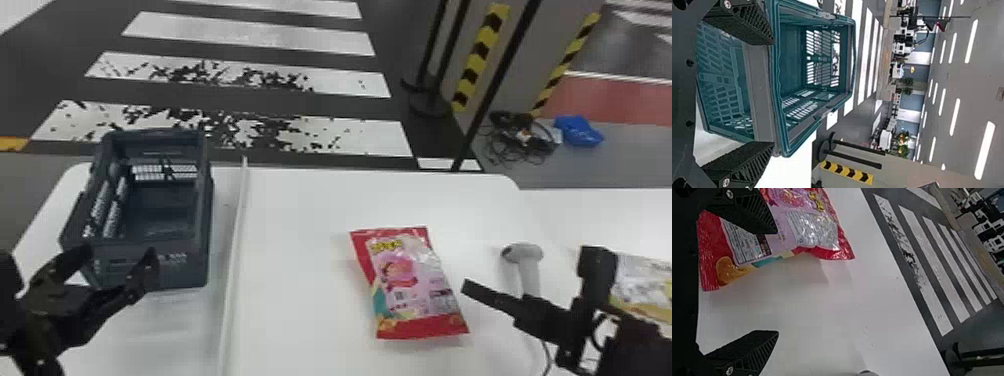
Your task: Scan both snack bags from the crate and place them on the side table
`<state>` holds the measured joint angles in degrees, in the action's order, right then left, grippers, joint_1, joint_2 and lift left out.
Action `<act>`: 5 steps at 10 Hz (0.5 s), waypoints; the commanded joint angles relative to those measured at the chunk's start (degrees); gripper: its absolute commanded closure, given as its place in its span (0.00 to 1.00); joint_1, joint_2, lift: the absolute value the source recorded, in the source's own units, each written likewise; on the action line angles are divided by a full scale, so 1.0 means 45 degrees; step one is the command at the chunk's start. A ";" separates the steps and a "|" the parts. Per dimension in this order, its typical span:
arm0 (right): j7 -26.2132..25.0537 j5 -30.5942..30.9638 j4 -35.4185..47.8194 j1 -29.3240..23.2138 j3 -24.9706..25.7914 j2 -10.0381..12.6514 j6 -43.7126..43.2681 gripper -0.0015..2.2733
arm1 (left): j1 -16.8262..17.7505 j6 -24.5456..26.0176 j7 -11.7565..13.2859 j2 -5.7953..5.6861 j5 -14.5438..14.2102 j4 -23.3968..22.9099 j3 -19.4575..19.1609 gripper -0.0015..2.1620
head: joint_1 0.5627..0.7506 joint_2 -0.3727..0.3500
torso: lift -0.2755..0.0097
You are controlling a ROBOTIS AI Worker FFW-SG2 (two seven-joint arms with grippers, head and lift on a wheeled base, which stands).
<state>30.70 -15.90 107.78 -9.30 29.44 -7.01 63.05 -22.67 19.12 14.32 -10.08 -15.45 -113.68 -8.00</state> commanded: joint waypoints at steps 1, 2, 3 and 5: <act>0.0403 -0.0216 -0.0201 0.0191 -0.0059 -0.0006 0.0277 0.04 | 0.0019 0.0000 0.0001 -0.0006 -0.0005 0.0029 0.0000 0.04 | 0.70 0.35 | 0.63; 0.0696 -0.0197 -0.0455 0.0347 -0.0195 -0.0025 0.0277 0.04 | 0.0039 0.0000 0.0001 -0.0006 -0.0005 0.0029 0.0020 0.04 | 0.70 0.36 | 0.63; 0.1126 -0.0138 -0.0982 0.0640 -0.0352 -0.0084 0.0277 0.04 | 0.0039 0.0000 0.0001 -0.0006 -0.0005 0.0048 0.0039 0.04 | 0.70 0.38 | 0.63; 0.2024 0.0077 -0.2252 0.1187 -0.0625 -0.0338 0.0004 0.04 | 0.0039 0.0000 0.0001 -0.0006 -0.0024 0.0087 0.0039 0.04 | 0.70 0.41 | 0.63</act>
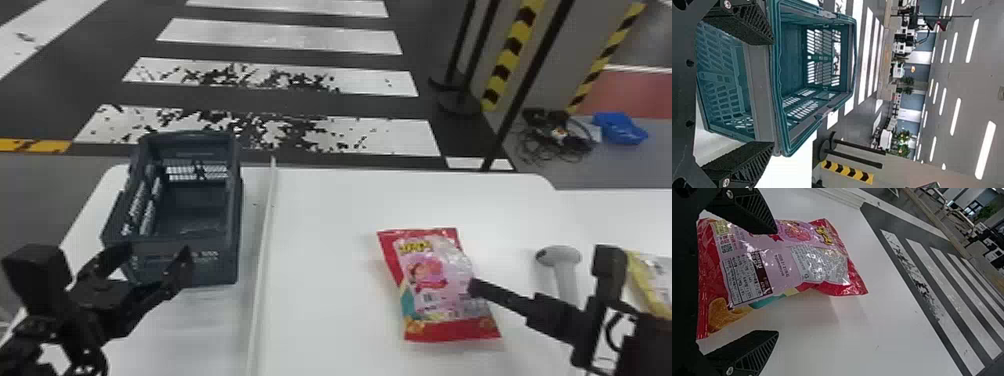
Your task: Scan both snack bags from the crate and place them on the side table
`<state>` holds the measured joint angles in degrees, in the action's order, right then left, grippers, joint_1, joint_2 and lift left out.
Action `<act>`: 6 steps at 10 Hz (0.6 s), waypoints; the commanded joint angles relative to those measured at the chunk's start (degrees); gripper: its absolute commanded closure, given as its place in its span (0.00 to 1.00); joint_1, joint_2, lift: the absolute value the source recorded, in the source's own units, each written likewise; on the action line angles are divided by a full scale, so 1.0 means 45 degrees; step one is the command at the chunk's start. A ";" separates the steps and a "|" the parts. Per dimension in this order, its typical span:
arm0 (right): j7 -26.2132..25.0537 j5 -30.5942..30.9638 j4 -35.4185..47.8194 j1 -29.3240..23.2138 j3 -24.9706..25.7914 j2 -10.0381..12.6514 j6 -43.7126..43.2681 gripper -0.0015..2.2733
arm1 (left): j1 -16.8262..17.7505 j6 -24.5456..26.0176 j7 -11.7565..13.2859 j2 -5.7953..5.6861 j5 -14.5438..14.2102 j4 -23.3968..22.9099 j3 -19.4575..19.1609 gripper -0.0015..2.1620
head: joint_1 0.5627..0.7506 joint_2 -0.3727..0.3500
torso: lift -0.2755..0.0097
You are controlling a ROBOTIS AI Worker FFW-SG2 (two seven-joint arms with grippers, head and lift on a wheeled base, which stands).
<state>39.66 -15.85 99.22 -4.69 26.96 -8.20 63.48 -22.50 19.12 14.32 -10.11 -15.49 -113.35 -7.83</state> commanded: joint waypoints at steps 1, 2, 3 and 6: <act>0.0424 0.0300 -0.0858 0.0320 -0.0191 -0.0132 -0.0638 0.04 | -0.0001 0.0000 0.0001 0.0000 0.0004 0.0052 0.0001 0.04 | 0.70 0.42 | 0.63; 0.0639 0.0475 -0.1229 0.0417 -0.0308 -0.0210 -0.1029 0.04 | -0.0001 0.0000 0.0001 0.0000 0.0004 0.0052 -0.0019 0.04 | 0.70 0.43 | 0.63; 0.0893 0.0592 -0.1424 0.0476 -0.0347 -0.0268 -0.1029 0.04 | -0.0001 0.0000 0.0001 0.0000 0.0004 0.0052 -0.0019 0.04 | 0.70 0.43 | 0.63; 0.2319 0.1237 -0.1483 0.0437 -0.0464 -0.0444 -0.0951 0.05 | 0.0058 0.0000 -0.0018 0.0000 0.0004 0.0071 0.0001 0.04 | 0.70 0.44 | 0.63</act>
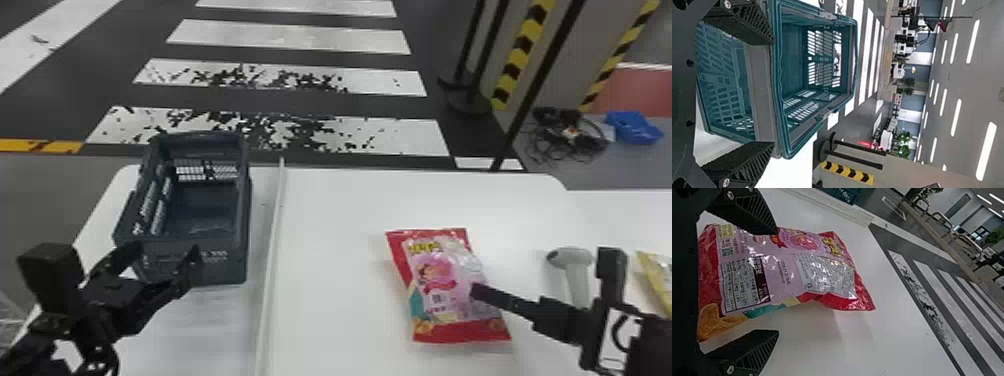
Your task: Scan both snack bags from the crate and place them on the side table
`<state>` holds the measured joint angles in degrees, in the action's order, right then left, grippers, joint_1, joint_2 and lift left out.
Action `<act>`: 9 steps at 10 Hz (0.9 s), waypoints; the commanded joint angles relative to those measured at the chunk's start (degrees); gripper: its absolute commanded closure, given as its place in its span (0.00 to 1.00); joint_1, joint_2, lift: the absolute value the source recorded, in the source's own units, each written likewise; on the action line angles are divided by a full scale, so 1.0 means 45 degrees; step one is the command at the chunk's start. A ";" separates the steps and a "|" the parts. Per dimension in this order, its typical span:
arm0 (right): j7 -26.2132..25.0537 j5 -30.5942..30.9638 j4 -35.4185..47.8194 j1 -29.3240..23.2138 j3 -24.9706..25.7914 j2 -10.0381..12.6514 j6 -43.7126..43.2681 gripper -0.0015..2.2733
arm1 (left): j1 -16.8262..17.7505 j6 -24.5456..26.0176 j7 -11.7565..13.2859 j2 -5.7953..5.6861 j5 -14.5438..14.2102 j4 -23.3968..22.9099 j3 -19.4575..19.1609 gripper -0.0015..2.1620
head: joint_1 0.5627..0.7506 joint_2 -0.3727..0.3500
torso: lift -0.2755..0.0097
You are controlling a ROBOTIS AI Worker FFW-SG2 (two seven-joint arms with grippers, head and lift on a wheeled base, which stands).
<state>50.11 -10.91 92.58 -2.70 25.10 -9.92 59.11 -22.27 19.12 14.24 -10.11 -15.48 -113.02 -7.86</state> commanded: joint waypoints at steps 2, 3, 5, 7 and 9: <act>0.1032 0.0784 -0.0144 0.0014 -0.0461 -0.0315 0.0058 0.09 | 0.0028 0.0000 0.0000 0.0000 0.0002 0.0057 0.0009 0.04 | 0.70 0.45 | 0.63; 0.1383 0.1253 -0.0418 0.0131 -0.0812 -0.0432 -0.0020 0.09 | 0.0028 0.0000 0.0020 0.0000 -0.0017 0.0057 0.0029 0.04 | 0.70 0.45 | 0.63; 0.2086 0.1937 -0.0789 0.0267 -0.1281 -0.0471 -0.1035 0.39 | 0.0047 0.0000 0.0020 -0.0020 -0.0154 0.0076 0.0009 0.04 | 0.70 0.47 | 0.63; 0.2047 0.2581 -0.0789 0.0267 -0.1515 -0.0432 -0.1074 0.99 | 0.0028 -0.0039 0.0020 -0.0059 -0.0193 0.0076 0.0009 0.04 | 0.70 0.48 | 0.63; 0.2262 0.2230 -0.0691 0.0053 -0.1066 -0.0432 -0.1465 1.00 | 0.0028 -0.0039 0.0020 -0.0059 -0.0213 0.0076 0.0009 0.04 | 0.70 0.48 | 0.63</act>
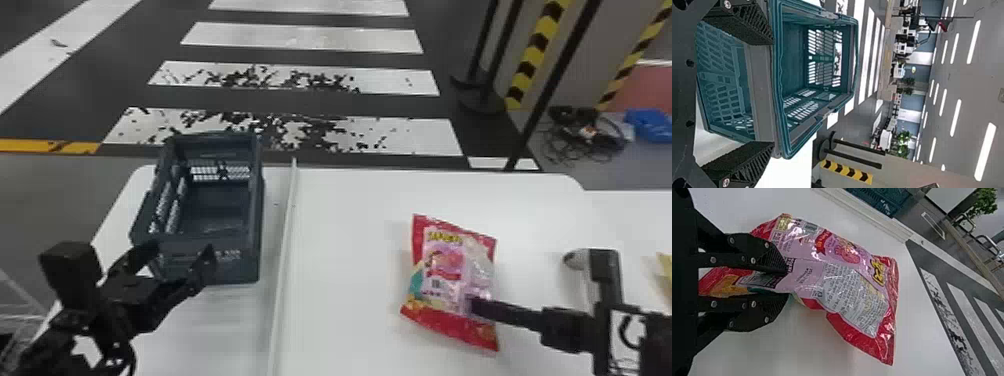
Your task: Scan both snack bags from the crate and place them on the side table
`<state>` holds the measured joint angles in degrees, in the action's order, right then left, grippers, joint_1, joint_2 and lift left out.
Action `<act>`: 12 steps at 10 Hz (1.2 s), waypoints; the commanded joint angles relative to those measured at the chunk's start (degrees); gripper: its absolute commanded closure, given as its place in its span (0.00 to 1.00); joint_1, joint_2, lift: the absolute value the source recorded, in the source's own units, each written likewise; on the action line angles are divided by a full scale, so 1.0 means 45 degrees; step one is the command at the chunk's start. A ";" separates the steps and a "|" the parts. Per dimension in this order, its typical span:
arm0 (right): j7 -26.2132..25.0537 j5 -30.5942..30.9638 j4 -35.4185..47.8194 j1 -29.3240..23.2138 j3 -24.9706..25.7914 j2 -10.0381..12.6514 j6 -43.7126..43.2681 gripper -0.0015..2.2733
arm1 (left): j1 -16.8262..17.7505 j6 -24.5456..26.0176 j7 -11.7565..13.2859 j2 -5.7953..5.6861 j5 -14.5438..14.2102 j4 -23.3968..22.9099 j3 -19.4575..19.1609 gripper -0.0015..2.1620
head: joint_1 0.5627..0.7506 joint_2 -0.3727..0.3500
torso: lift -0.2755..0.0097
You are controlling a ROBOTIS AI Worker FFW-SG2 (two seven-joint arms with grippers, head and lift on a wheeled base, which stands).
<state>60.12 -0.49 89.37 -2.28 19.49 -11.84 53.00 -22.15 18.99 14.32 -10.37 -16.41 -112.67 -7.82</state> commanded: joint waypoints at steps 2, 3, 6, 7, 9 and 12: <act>-0.0020 -0.0868 0.0707 -0.0294 0.1157 0.0113 -0.0184 0.99 | -0.0059 -0.0009 0.0001 -0.0001 -0.0005 -0.0060 0.0000 0.04 | 0.70 0.46 | 0.63; -0.0273 -0.1063 0.1430 -0.0450 0.1723 0.0269 -0.0106 0.99 | -0.0079 -0.0009 0.0001 -0.0001 -0.0005 -0.0079 -0.0019 0.04 | 0.70 0.45 | 0.63; -0.3145 -0.1688 0.2992 -0.0509 0.3090 0.0894 -0.0497 0.99 | -0.0118 -0.0009 -0.0018 -0.0001 0.0014 -0.0138 -0.0019 0.04 | 0.70 0.36 | 0.63; -0.4590 -0.1903 0.2973 -0.0431 0.3286 0.0894 -0.1004 0.99 | -0.0118 -0.0009 -0.0018 -0.0001 0.0014 -0.0177 -0.0039 0.04 | 0.70 0.31 | 0.63; -0.6484 -0.2001 0.2250 -0.0001 0.3715 0.0894 -0.1981 0.99 | -0.0118 -0.0009 -0.0038 -0.0001 0.0014 -0.0177 -0.0058 0.04 | 0.70 0.24 | 0.63; -0.8379 -0.2099 0.0121 0.0585 0.4458 0.0874 -0.4911 0.99 | -0.0098 -0.0009 0.0001 -0.0001 0.0014 -0.0314 -0.0058 0.04 | 0.70 0.12 | 0.63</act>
<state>22.59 -9.93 91.97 -0.23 38.83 -7.84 33.51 -22.64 18.95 14.35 -10.37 -16.35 -114.01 -8.08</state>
